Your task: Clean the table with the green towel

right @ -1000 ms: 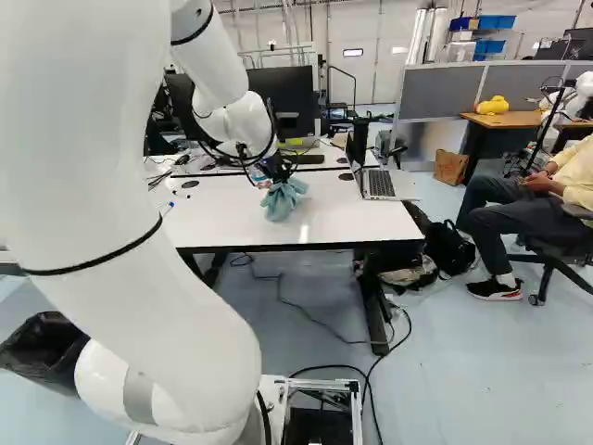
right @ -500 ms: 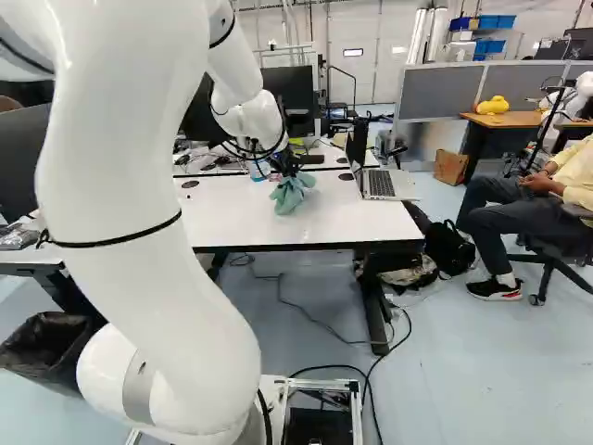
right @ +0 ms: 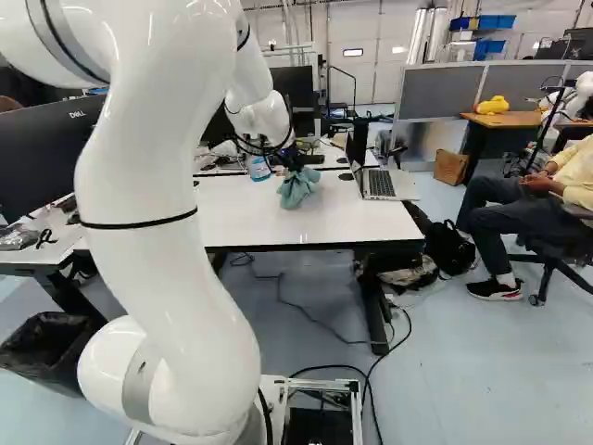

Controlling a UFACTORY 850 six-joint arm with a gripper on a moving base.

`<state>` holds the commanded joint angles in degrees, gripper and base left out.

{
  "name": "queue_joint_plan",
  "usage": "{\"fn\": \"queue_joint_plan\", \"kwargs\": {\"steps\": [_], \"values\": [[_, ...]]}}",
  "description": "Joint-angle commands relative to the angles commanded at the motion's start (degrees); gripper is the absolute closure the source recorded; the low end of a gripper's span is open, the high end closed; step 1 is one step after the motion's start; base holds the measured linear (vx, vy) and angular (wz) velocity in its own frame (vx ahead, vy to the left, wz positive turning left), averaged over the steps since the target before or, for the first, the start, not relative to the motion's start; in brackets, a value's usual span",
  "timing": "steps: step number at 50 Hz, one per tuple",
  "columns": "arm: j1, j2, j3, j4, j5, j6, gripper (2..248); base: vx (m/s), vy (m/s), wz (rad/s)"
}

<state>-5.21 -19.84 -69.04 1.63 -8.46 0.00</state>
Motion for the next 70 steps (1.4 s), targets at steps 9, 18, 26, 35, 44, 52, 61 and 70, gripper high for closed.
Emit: {"fn": "queue_joint_plan", "kwargs": {"steps": [9, 18, 26, 35, 44, 52, 61, 70], "values": [[-0.3, -2.4, -3.0, 0.0, 0.0, 0.0, 220, 0.0, 0.0, 0.0], [-0.2, -4.7, -5.9, 0.0, 0.0, 0.0, 220, 0.0, 0.0, 0.0], [-0.1, -6.8, -8.5, 0.0, 0.0, 0.0, 220, 0.0, 0.0, 0.0], [0.0, -7.8, -9.7, 0.0, 0.0, 0.0, 220, 0.0, 0.0, 0.0], [0.0, -7.8, -9.7, 0.0, 0.0, 0.0, 214, 0.0, 0.0, 0.0], [0.0, -7.8, -9.7, 0.0, 0.0, 0.0, 183, 0.0, 0.0, 0.0], [0.0, -7.8, -9.7, 0.0, 0.0, 0.0, 113, 0.0, 0.0, 0.0], [0.0, -7.8, -9.7, 0.0, 0.0, 0.0, 40, 0.0, 0.0, 0.0]]}}
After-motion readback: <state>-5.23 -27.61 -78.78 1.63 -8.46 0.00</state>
